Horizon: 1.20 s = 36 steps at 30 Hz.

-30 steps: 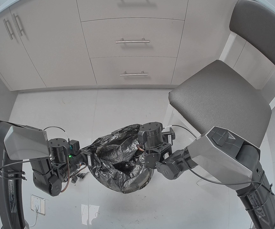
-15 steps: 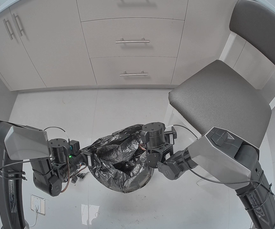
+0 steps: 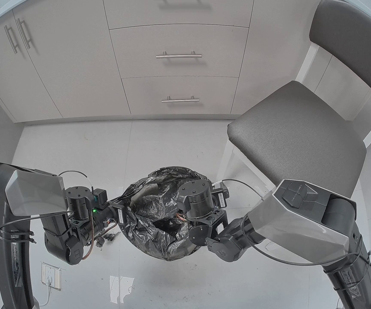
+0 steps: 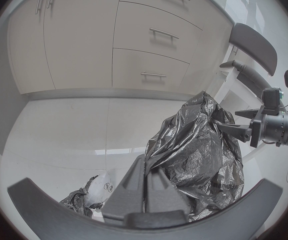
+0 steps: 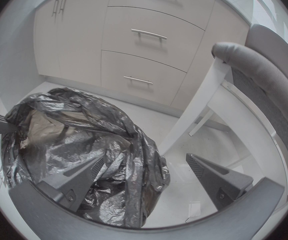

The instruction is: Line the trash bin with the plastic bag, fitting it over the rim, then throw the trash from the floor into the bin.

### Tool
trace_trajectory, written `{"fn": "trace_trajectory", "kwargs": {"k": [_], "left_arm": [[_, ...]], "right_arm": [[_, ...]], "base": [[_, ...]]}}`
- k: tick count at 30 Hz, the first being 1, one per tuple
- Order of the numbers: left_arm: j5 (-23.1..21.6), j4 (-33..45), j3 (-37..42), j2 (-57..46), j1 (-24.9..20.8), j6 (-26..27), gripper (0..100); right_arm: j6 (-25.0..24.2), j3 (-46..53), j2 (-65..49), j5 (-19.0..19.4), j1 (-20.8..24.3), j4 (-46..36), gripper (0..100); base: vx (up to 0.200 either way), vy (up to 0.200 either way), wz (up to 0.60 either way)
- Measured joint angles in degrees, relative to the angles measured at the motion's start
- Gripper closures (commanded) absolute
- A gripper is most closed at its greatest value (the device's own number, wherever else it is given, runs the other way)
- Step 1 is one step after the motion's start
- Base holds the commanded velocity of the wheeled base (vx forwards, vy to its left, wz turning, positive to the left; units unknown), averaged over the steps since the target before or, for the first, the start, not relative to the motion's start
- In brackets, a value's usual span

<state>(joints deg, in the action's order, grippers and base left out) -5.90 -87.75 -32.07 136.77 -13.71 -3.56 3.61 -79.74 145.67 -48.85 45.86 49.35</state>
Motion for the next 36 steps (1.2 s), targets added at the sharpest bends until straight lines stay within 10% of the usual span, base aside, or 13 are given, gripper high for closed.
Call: {"fn": "trace_trajectory", "kwargs": {"k": [36], "left_arm": [[2.00, 0.05, -0.78, 0.17, -0.12, -0.32, 100]], "right_arm": [[5.50, -23.34, 9.74, 0.44, -3.91, 0.99, 0]], "base": [[0.000, 0.000, 0.00]]}}
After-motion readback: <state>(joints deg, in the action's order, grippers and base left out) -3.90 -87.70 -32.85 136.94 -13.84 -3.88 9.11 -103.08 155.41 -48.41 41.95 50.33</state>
